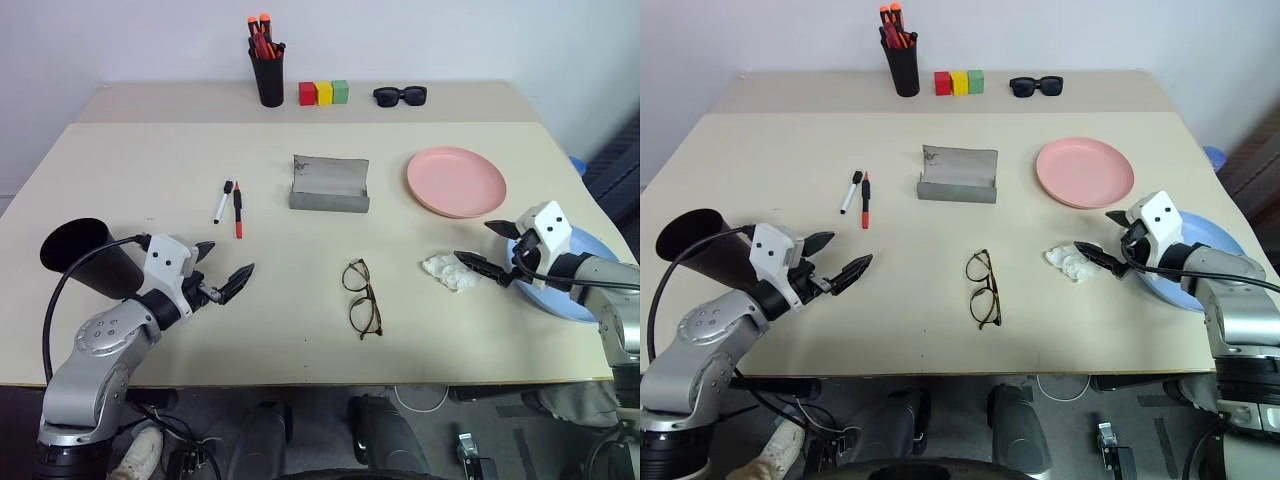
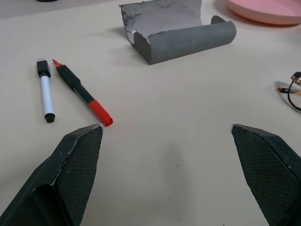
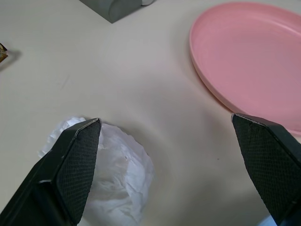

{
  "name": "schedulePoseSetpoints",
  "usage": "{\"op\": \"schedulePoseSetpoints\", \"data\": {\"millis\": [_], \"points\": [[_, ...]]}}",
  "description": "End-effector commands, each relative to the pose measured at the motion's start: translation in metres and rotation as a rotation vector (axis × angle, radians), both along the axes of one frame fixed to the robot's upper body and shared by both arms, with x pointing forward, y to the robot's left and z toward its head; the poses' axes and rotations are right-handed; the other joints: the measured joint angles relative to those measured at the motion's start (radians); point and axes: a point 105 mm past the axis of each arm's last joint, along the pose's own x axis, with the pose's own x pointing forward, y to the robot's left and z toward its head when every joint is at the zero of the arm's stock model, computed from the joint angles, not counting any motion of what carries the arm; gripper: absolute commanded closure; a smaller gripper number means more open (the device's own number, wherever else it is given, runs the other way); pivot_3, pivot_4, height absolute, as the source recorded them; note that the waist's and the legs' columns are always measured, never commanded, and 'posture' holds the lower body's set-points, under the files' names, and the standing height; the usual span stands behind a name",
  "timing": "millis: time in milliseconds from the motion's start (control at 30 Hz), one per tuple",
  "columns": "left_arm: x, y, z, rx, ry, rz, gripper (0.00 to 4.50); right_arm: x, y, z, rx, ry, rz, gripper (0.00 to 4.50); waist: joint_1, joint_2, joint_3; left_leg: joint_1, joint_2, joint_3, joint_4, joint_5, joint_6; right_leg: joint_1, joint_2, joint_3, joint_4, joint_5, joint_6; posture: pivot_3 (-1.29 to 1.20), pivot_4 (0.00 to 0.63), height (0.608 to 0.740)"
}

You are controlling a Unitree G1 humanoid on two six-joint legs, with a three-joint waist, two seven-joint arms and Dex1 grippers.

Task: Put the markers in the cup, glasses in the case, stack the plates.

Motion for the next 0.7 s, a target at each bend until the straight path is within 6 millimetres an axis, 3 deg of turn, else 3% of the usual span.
{"op": "schedulePoseSetpoints", "data": {"millis": [33, 300, 500, 700], "points": [[0.002, -0.003, 0.009, 0.01, -0.038, -0.017, 0.01, -0.002, 0.008, 0.014, 0.002, -0.052, 0.024, 0.0, 0.0, 0.0, 0.0, 0.0, 0.0, 0.0, 0.0, 0.0, 0.0, 0.0, 0.0, 0.0, 0.0, 0.0, 0.0, 0.0, 0.15, 0.74], [0.008, -0.004, 0.007, 0.005, -0.047, -0.002, 0.01, -0.001, 0.016, 0.007, 0.028, -0.044, 0.03, 0.0, -0.001, 0.0, 0.0, 0.0, 0.0, 0.0, 0.0, 0.0, 0.0, 0.0, 0.0, 0.0, 0.0, 0.0, 0.0, 0.0, 0.15, 0.74], [0.019, -0.015, 0.011, 0.008, -0.077, 0.014, 0.01, 0.006, 0.022, 0.009, 0.02, -0.053, 0.062, 0.0, 0.0, 0.0, 0.0, 0.0, 0.0, 0.0, 0.0, 0.0, 0.0, 0.0, 0.0, 0.0, 0.0, 0.0, 0.001, 0.0, 0.15, 0.74], [0.045, -0.06, 0.013, 0.029, -0.064, 0.012, 0.01, 0.007, 0.041, 0.018, 0.025, -0.115, 0.096, 0.0, 0.006, 0.0, 0.0, 0.0, -0.001, -0.001, 0.001, 0.0, 0.0, 0.001, 0.0, 0.0, 0.0, 0.002, 0.004, 0.0, 0.15, 0.74]]}}
